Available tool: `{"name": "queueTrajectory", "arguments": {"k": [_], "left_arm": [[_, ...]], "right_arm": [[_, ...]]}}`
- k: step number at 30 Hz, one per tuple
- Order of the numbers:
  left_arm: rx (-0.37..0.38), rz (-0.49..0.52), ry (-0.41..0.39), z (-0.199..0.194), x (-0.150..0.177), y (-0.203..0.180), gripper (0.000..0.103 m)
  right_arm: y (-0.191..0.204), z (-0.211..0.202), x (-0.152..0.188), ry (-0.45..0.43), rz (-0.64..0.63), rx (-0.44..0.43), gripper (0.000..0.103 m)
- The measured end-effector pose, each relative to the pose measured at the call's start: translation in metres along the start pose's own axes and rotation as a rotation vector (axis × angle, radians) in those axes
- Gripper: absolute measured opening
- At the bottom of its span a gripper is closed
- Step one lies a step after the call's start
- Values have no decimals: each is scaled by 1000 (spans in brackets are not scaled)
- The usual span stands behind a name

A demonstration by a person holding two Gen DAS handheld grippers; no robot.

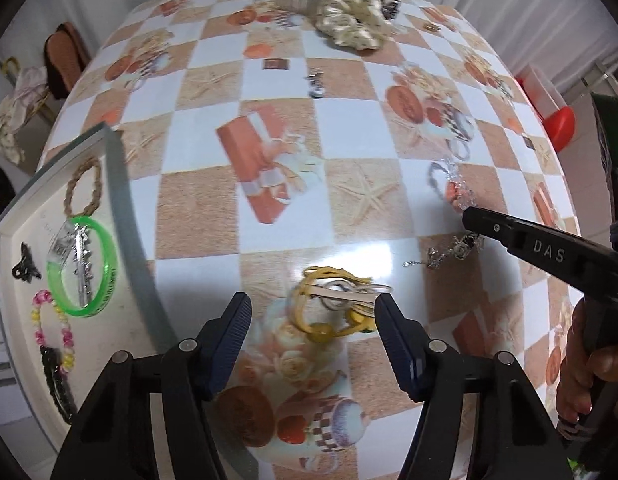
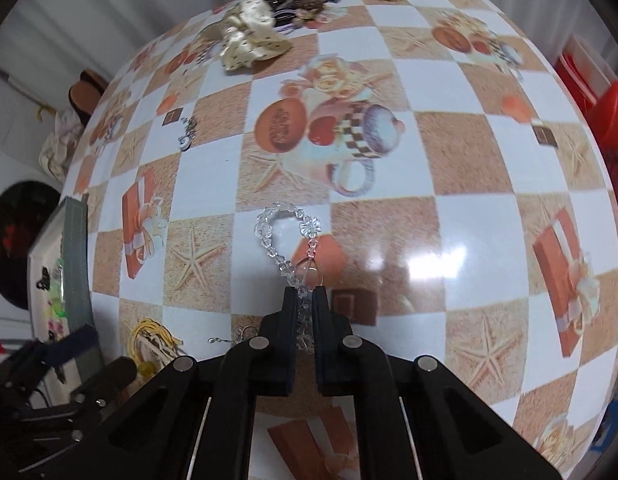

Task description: Organize jewelry

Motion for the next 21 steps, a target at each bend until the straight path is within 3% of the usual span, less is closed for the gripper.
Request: {"name": "queueTrajectory", "arguments": {"k": [11, 15, 17, 21], "left_arm": [[-16, 128, 1, 18, 1, -41, 68], [-37, 149, 4, 23, 2, -47, 32], [-6, 139, 6, 22, 2, -46, 10], [24, 105, -27, 11, 0, -39, 5]], "right_arm": [[-14, -8, 9, 5, 43, -17, 7], [-17, -11, 10, 3, 54, -23, 7], [-17, -11, 10, -1, 60, -27, 7], [-19, -16, 10, -10, 70, -37, 7]]}}
Point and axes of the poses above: each gripper's, at about its wrist camera, not at the fingertips, and z roughly the way its jaws point, y to its left, x to its underside, the point moved 2 cm from there along z, roughly the way its jaws point, and after that the axes turned 3 degrees about -y, right-handed, at the moved point
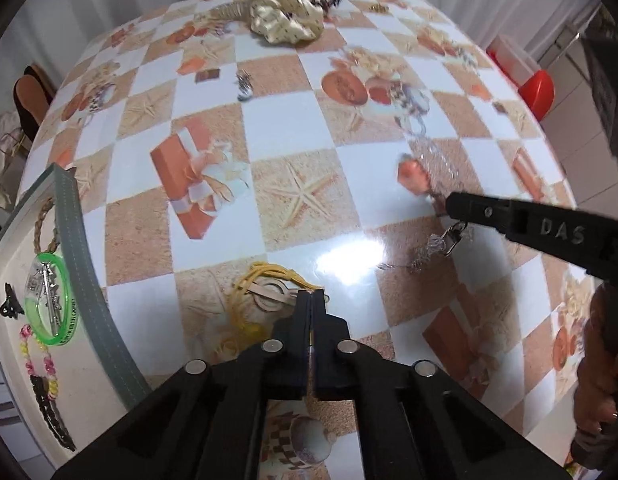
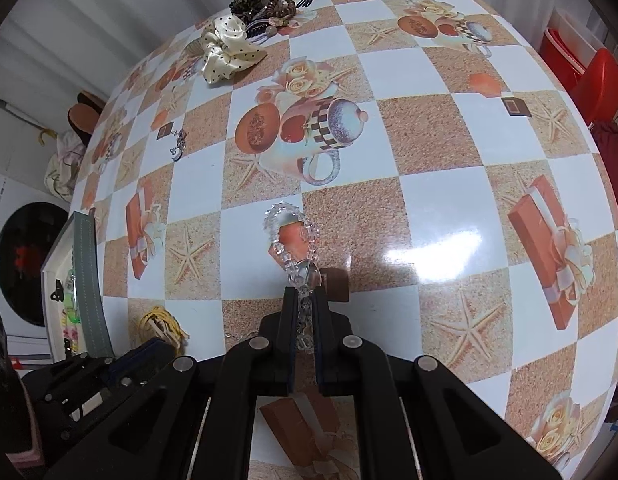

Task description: Organize jewelry

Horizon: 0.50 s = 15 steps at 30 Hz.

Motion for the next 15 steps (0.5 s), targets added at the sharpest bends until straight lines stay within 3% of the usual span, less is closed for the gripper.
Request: {"name": "queueTrajectory", "arguments": {"k": [7, 15], "left_arm": [[103, -134, -56, -27, -8, 25, 5], [109, -178, -78, -36, -9, 37, 5]], "right_arm": [[-3, -9, -1, -16, 31, -30, 7], [-7, -20, 0, -26, 67, -70, 7]]}}
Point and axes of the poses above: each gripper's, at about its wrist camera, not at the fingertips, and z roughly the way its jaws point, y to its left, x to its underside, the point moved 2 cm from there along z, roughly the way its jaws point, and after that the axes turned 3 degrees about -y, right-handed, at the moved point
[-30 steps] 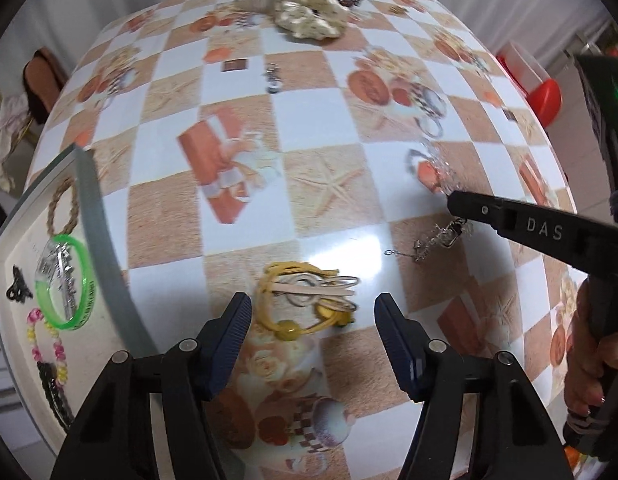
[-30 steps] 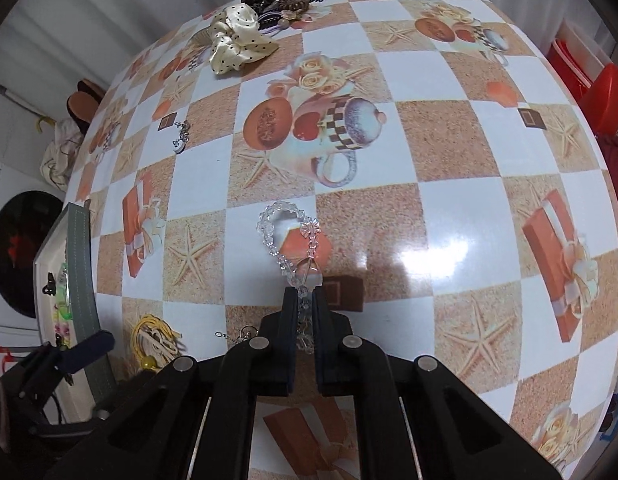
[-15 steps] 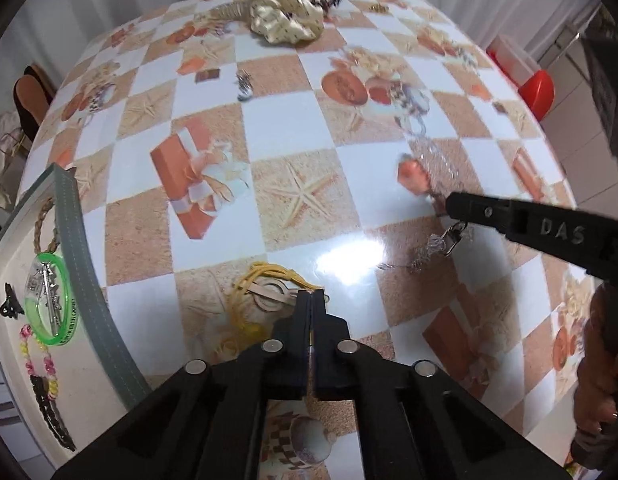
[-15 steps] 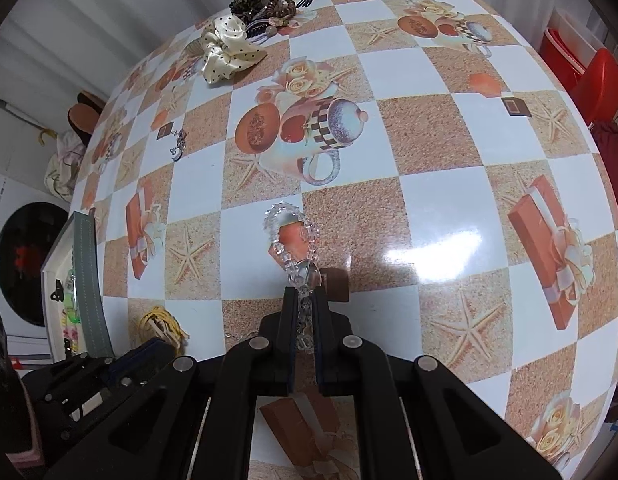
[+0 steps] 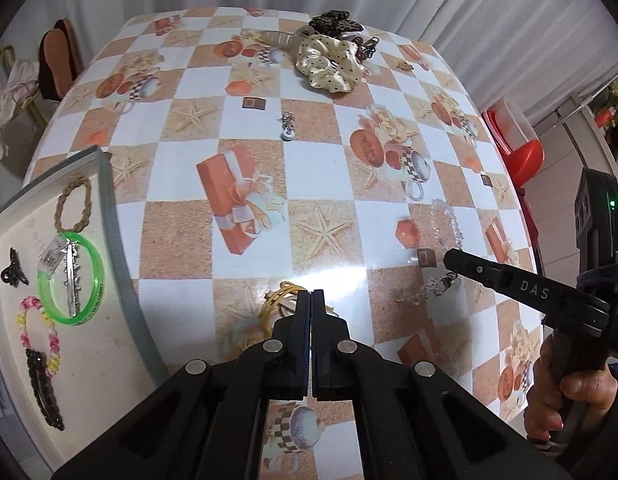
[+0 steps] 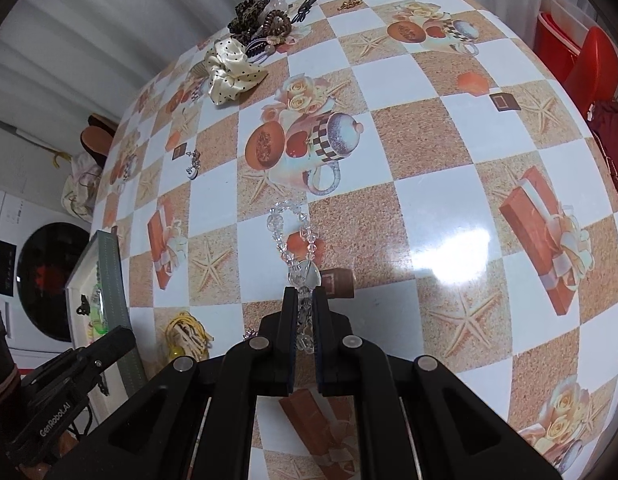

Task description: Organize jewelry

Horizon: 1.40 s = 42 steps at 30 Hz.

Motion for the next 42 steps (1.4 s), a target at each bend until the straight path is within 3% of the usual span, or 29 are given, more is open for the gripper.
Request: {"name": "queueTrajectory", "arguments": {"k": [12, 16, 18, 19, 20, 31, 42], "left_arm": [[-51, 32, 39, 11, 16, -1, 5], [-73, 41, 43, 13, 17, -1, 5], [-85, 38, 42, 12, 16, 1, 5], [-91, 37, 44, 12, 16, 2, 5], [-96, 36, 45, 12, 16, 3, 5], [-154, 21, 71, 19, 14, 15, 5], [-112, 7, 85, 26, 13, 14, 5]], "right_arm": [[-13, 2, 15, 49, 17, 37, 8], [-24, 7, 19, 87, 54, 57, 19], [-28, 6, 21, 86, 61, 67, 32], [-30, 4, 21, 80, 62, 73, 43], [-31, 1, 21, 71, 61, 76, 45], [-8, 3, 22, 67, -17, 40, 45], [-5, 4, 23, 68, -26, 49, 45]]}}
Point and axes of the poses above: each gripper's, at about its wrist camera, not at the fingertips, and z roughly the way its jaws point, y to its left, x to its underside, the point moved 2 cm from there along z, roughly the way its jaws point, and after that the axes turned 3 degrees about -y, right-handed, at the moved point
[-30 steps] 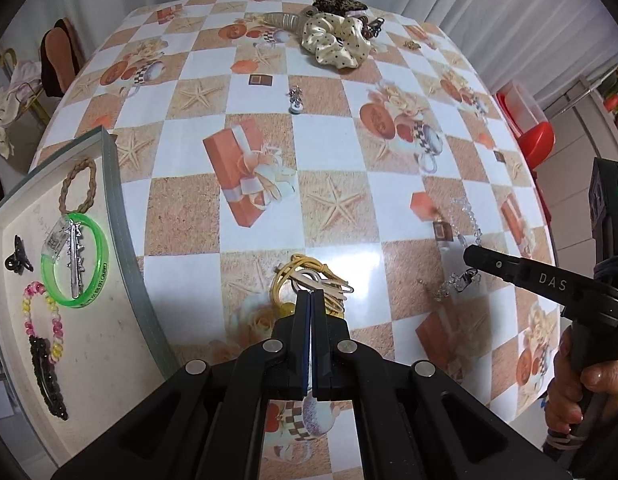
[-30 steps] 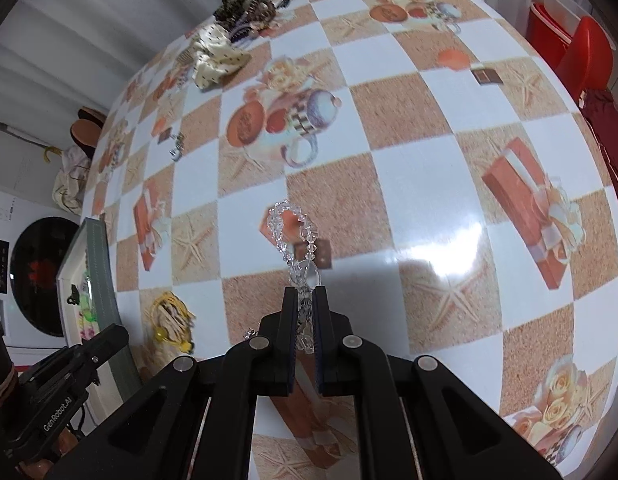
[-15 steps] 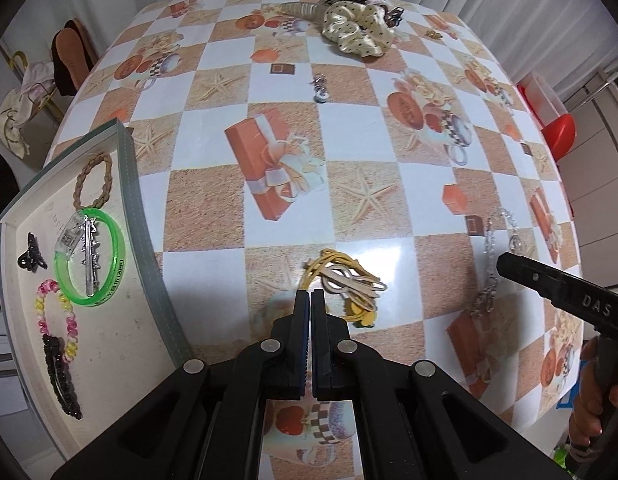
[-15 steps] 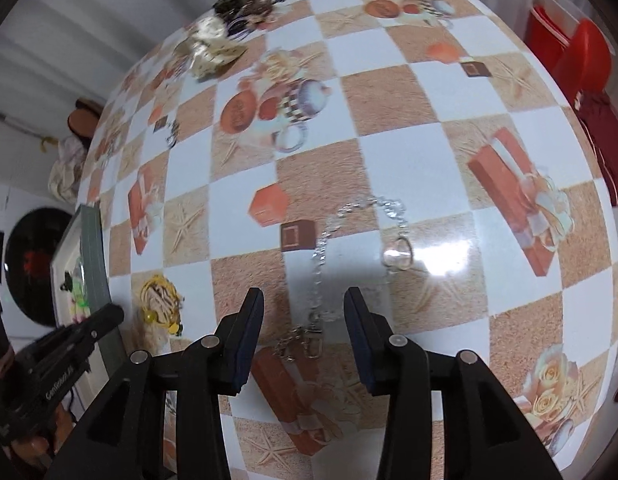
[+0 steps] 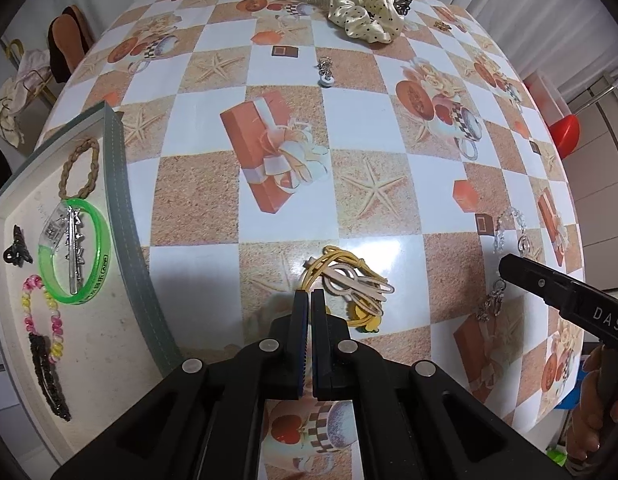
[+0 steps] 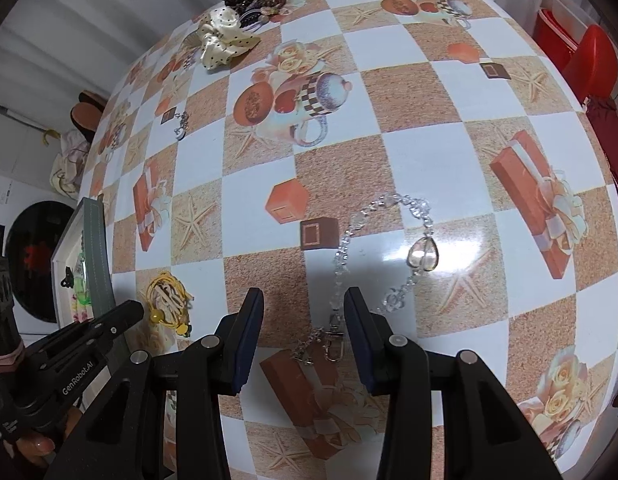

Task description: Organize jewelry

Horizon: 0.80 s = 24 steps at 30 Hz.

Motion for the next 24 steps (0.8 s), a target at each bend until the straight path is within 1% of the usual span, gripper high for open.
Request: {"name": "queueTrajectory", "arguments": {"k": [3, 6, 9, 12, 15, 18, 21, 24], "left_arm": [[-11, 1, 2, -1, 0, 0, 5], [-31, -19, -14, -7, 0, 6, 5], [-65, -51, -50, -19, -2, 16, 5], [-91, -74, -56, -24, -3, 27, 5], [-119, -87, -52, -25, -2, 38, 5], [-133, -104, -49, -24, 0, 45, 5], [-131, -125, -52, -26, 4, 51, 5], [-126, -129, -58, -28, 6, 53, 5]], "right_arm": [[1, -1, 1, 6, -7, -20, 45], [14, 1, 1, 16, -44, -65, 45], [39, 10, -1, 40, -113, -115, 45], [64, 21, 0, 65, -188, -147, 45], [92, 26, 5, 69, -286, -171, 45], [116, 33, 11, 66, -393, -164, 45], [133, 46, 16, 91, -482, -140, 44], [140, 61, 20, 112, -554, -74, 37]]}}
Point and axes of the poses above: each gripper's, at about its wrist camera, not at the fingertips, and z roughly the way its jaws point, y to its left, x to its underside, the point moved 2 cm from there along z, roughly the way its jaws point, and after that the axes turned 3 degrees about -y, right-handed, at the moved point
